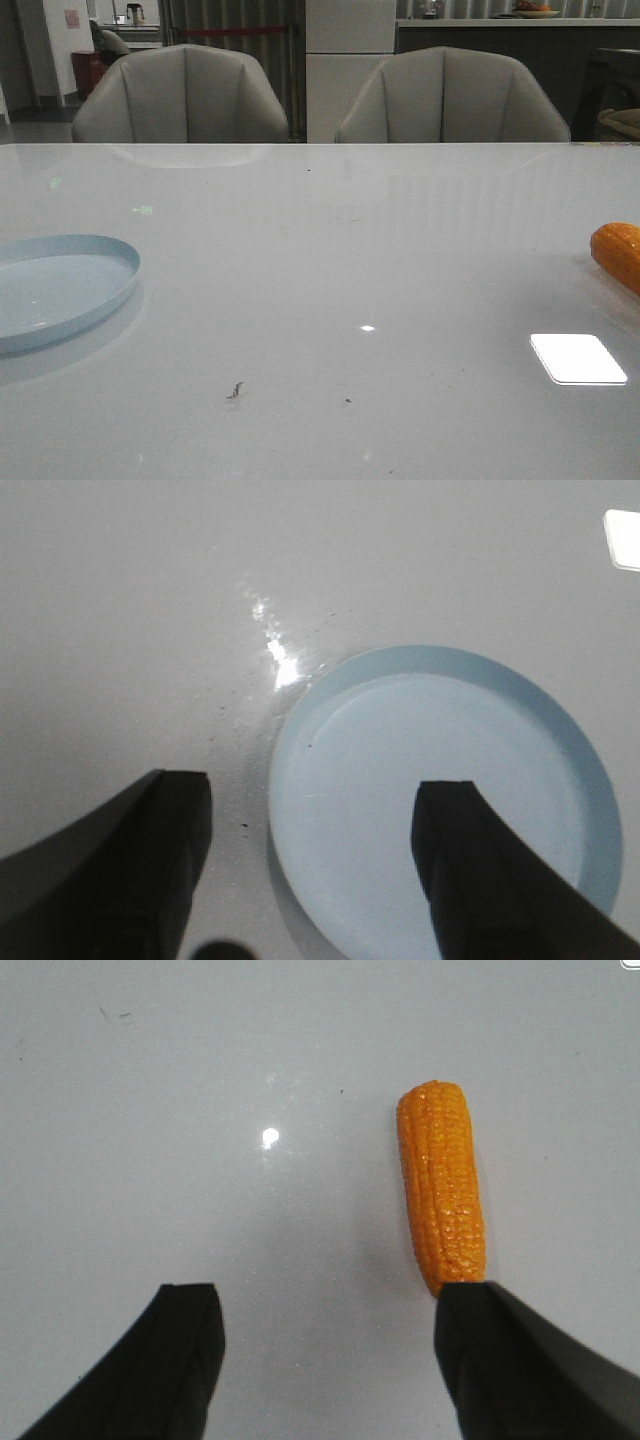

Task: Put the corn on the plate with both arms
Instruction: 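Grasp the rim of the light blue plate with the left gripper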

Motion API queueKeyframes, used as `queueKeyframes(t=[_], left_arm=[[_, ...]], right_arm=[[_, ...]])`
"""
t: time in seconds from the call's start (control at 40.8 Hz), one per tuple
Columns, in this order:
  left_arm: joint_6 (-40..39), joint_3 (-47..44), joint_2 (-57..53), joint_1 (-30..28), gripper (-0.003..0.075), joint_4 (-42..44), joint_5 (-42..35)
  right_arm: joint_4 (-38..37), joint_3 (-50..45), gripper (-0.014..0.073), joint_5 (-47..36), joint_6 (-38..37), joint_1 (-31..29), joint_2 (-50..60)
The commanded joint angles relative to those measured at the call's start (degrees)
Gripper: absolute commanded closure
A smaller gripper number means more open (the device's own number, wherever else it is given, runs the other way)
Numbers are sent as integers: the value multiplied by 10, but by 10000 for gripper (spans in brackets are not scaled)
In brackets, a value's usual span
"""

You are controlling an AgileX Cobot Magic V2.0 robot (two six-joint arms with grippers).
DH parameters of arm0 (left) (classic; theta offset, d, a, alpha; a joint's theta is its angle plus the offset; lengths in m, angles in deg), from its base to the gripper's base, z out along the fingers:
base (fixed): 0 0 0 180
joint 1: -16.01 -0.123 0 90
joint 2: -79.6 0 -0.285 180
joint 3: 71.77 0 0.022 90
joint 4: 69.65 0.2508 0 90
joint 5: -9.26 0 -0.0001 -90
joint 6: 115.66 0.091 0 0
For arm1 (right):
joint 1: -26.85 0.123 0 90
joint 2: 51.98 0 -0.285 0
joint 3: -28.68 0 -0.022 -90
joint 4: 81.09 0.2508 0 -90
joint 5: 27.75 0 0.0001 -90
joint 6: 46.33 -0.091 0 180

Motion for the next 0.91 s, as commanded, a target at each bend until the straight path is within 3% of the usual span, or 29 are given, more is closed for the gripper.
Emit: queueKeyframes(t=[0.0, 0.294, 0.883], left_arm=[[-4, 64, 38, -14, 226, 15, 35], [-4, 201, 202, -16, 226, 37, 161], [-4, 243, 328, -16, 232, 39, 164]], right_arm=[[0, 20, 33, -29, 5, -2, 5], [0, 20, 33, -28, 5, -2, 5], [0, 20, 33, 2, 5, -2, 5]])
